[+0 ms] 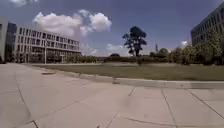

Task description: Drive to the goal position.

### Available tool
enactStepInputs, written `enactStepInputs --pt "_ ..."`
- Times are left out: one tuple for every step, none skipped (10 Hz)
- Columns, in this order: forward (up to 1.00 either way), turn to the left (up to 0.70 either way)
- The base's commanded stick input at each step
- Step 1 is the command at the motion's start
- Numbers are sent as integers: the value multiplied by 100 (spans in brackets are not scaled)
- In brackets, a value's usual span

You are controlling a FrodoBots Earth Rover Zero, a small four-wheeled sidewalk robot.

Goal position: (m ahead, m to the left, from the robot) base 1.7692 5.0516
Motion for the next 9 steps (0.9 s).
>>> enactStepInputs --pt "0 1" --pt "0 8" --pt "0 62" --pt "0 70" --pt "0 70" --pt "0 70" --pt "0 70" --pt "0 70" --pt "0 70"
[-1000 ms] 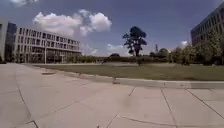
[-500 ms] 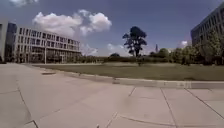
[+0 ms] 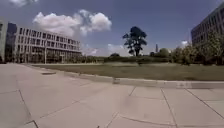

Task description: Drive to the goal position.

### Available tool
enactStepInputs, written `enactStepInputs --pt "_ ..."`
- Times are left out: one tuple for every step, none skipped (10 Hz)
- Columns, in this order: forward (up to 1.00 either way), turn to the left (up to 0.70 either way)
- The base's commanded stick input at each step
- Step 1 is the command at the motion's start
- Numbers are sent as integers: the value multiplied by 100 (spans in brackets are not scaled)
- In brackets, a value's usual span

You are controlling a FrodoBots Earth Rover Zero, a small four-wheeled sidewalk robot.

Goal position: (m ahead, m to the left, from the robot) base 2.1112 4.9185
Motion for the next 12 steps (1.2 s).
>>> enactStepInputs --pt "0 70" --pt "0 70" --pt "0 70" --pt "0 70" --pt "0 69" --pt "0 30" --pt "0 0" --pt "-1 0" --pt "-11 0" --pt "-57 0" --pt "-54 1" --pt "-21 0"
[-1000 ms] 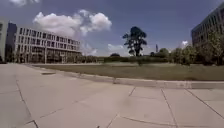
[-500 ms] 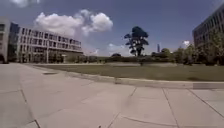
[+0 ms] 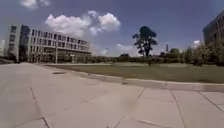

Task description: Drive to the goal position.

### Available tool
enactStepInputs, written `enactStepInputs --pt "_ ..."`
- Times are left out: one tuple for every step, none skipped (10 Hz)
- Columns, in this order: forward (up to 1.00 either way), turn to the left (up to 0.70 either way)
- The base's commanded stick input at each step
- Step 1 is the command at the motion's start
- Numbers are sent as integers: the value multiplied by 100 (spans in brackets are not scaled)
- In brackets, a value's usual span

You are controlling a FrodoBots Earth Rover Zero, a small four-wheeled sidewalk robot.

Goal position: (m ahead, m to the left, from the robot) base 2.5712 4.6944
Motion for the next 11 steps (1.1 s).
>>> enactStepInputs --pt "-3 0" --pt "0 2" --pt "0 31" --pt "0 70" --pt "0 70" --pt "0 70" --pt "0 70" --pt "0 70" --pt "0 70" --pt "0 70" --pt "0 70"
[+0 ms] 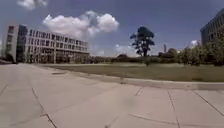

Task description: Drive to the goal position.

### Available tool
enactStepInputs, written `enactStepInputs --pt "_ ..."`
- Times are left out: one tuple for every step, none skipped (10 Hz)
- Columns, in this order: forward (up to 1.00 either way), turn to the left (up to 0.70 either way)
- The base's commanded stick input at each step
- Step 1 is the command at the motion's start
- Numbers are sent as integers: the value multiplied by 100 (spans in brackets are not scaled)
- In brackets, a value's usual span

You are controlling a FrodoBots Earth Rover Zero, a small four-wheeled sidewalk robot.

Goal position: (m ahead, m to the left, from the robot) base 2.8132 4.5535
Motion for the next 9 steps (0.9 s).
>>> enactStepInputs --pt "0 70" --pt "0 70" --pt "0 70" --pt "0 70" --pt "0 70" --pt "0 70" --pt "0 70" --pt "0 70" --pt "0 70"
